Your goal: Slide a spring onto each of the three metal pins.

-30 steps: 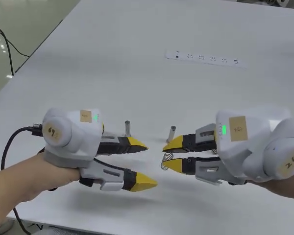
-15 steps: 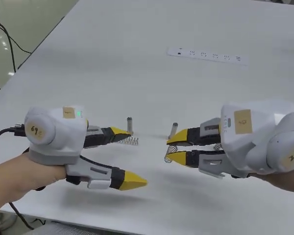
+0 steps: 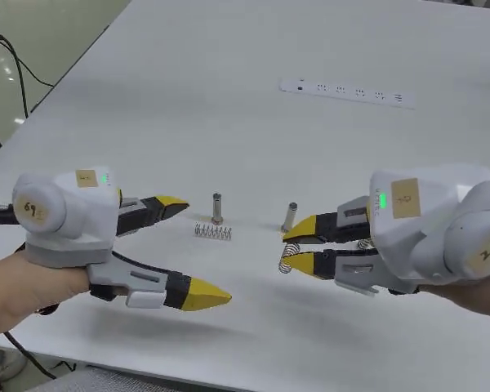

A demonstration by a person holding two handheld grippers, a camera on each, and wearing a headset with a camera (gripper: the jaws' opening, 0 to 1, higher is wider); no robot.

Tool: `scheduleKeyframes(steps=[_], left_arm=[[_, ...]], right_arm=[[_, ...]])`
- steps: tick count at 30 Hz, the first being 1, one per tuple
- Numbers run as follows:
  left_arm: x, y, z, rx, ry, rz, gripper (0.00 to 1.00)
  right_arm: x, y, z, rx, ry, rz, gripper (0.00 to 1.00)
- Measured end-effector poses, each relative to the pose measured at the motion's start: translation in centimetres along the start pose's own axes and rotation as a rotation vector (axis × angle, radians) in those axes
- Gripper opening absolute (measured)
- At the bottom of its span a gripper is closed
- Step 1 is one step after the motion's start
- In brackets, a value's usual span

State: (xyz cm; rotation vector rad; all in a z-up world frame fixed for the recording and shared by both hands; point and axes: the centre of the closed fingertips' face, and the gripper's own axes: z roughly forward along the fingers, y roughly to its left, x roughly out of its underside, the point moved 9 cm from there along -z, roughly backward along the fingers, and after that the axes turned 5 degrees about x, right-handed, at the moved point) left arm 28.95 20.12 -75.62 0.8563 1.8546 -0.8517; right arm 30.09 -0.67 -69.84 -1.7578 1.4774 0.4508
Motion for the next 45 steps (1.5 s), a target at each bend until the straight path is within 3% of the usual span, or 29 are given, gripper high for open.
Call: scheduleKeyframes(steps=[15, 24, 45], left_arm=[[0.2, 0.6, -0.9, -0.045, -0.015, -0.015, 0.98], [0.3, 0.8, -1.1, -0.055, -0.014, -0.021, 0.98], [0.2, 1.3, -2.0, -0.073, -0.018, -0.025, 0.98]], right_arm=[[0.4, -0.5, -0.2, -0.014, 0.023, 0.034, 0.07], [0.5, -2.3, -0.3, -0.004, 0.043, 0.027, 0.07], [1.0, -7.2, -0.4, 0.088, 0.057, 0.063, 0.07]])
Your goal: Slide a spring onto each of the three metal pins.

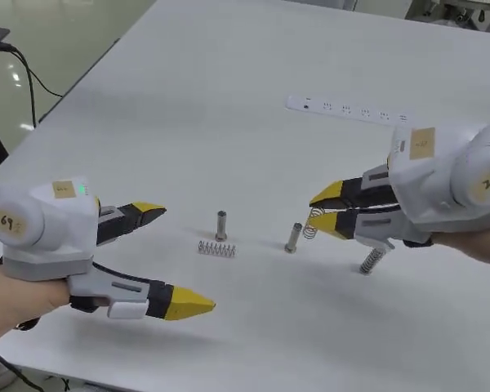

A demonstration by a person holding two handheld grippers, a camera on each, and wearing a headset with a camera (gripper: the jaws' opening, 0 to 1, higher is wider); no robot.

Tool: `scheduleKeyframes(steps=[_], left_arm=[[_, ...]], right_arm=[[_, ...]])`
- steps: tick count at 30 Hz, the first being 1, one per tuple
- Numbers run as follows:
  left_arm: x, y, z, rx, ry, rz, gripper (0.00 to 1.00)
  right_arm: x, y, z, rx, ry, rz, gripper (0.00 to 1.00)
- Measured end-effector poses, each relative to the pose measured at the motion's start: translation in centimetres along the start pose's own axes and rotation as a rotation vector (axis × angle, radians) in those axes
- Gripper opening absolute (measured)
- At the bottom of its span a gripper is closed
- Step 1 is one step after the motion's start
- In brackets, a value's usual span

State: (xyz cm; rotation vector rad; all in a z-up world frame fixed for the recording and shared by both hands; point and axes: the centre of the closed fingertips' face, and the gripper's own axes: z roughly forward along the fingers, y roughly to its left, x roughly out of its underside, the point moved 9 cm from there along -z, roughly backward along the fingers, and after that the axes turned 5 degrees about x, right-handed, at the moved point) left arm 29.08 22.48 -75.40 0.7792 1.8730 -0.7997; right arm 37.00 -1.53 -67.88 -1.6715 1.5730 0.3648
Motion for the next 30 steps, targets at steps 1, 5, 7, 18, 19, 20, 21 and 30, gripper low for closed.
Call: scheduleKeyframes(steps=[1, 5, 7, 18, 19, 20, 21, 30], left_arm=[[0.0, 0.0, -0.1, 0.000, -0.001, -0.001, 0.98], [0.1, 0.1, -0.2, -0.002, 0.002, -0.001, 0.98], [0.2, 0.2, -0.3, -0.005, 0.004, -0.001, 0.98], [0.4, 0.3, -0.6, -0.018, -0.004, -0.011, 0.98], [0.3, 0.3, -0.6, -0.018, -0.005, -0.012, 0.98], [0.3, 0.3, -0.6, -0.018, -0.005, -0.011, 0.98], [0.4, 0.3, -0.6, -0.019, -0.004, -0.010, 0.98], [0.4, 0.4, -0.7, -0.020, -0.004, -0.013, 0.98]], right_arm=[[0.0, -0.1, 0.0, 0.005, 0.001, 0.002, 0.07], [0.0, -0.7, 0.3, 0.018, -0.002, 0.017, 0.07], [0.0, -0.9, 0.5, 0.022, -0.003, 0.026, 0.07], [0.3, -1.1, 1.6, 0.018, -0.004, 0.060, 0.07], [0.3, -1.0, 1.7, 0.018, -0.001, 0.059, 0.07], [0.4, -1.0, 1.8, 0.019, 0.001, 0.058, 0.07], [0.4, -1.0, 1.9, 0.020, 0.004, 0.055, 0.07], [0.9, -0.9, 2.6, 0.014, 0.015, 0.060, 0.08]])
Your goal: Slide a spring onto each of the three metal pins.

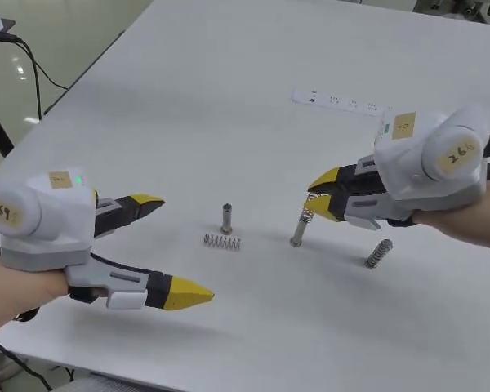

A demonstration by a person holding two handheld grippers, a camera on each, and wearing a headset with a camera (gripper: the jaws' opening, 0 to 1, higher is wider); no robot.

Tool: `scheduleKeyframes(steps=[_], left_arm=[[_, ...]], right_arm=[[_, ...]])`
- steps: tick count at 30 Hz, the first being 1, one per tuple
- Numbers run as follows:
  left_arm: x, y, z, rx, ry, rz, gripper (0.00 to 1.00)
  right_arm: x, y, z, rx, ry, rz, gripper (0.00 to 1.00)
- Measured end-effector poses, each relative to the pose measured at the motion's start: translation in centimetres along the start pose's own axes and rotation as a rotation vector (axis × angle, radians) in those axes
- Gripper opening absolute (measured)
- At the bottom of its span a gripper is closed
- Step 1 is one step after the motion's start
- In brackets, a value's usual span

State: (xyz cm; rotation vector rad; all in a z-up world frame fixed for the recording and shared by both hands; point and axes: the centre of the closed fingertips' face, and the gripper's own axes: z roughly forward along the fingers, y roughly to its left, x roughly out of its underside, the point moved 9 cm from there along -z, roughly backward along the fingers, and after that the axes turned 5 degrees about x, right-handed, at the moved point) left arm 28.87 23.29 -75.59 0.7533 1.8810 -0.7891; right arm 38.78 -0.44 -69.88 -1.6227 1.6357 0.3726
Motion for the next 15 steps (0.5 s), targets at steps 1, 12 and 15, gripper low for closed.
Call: scheduleKeyframes(steps=[1, 12, 15], left_arm=[[-0.01, 0.03, -0.06, -0.001, -0.001, 0.000, 0.98], [-0.33, 0.30, -0.45, -0.020, -0.022, -0.005, 0.98], [-0.33, 0.29, -0.48, -0.022, -0.024, -0.007, 0.98]], right_arm=[[0.04, -0.06, 0.07, 0.001, 0.001, 0.003, 0.08], [0.58, 0.00, 0.59, -0.004, 0.008, 0.021, 0.08], [0.73, 0.14, 0.85, -0.009, 0.013, 0.021, 0.08]])
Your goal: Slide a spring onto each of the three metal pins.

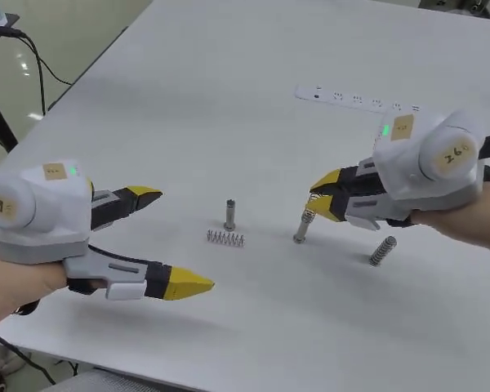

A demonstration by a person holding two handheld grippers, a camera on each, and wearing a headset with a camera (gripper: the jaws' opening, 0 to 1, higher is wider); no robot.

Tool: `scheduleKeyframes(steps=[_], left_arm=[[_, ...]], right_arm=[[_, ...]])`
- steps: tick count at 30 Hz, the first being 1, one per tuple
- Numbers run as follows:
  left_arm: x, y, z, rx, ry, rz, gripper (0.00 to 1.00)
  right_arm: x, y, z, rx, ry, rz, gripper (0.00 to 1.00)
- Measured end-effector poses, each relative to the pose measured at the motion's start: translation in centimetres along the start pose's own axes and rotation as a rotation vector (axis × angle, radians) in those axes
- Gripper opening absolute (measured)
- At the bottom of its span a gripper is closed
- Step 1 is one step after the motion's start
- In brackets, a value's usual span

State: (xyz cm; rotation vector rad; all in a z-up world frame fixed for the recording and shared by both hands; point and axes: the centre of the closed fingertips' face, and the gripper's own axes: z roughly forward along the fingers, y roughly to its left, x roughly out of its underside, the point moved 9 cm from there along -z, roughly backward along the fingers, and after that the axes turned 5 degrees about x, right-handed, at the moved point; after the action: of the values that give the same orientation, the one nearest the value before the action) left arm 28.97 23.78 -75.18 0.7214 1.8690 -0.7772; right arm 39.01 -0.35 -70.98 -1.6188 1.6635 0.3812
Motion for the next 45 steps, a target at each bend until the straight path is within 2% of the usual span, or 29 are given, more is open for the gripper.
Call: scheduleKeyframes(steps=[13, 23, 36, 39, 45], left_arm=[[0.3, -0.3, 0.1, 0.000, 0.002, -0.007, 0.98], [0.2, -0.2, 0.0, -0.003, 0.001, -0.010, 0.98], [0.3, -0.3, -0.1, -0.005, 0.002, -0.014, 0.98], [0.2, -0.3, -0.1, -0.004, 0.000, -0.012, 0.98], [-0.3, -0.5, -0.2, 0.003, -0.005, -0.009, 0.98]], right_arm=[[0.9, 0.4, 1.6, -0.011, 0.041, -0.016, 0.08], [2.5, 1.1, 3.2, -0.021, 0.095, -0.018, 0.08], [2.5, 1.3, 3.1, -0.013, 0.088, 0.021, 0.09], [2.2, 1.4, 2.9, -0.013, 0.067, 0.040, 0.09], [2.2, 1.3, 2.4, -0.004, 0.061, 0.054, 0.11]])
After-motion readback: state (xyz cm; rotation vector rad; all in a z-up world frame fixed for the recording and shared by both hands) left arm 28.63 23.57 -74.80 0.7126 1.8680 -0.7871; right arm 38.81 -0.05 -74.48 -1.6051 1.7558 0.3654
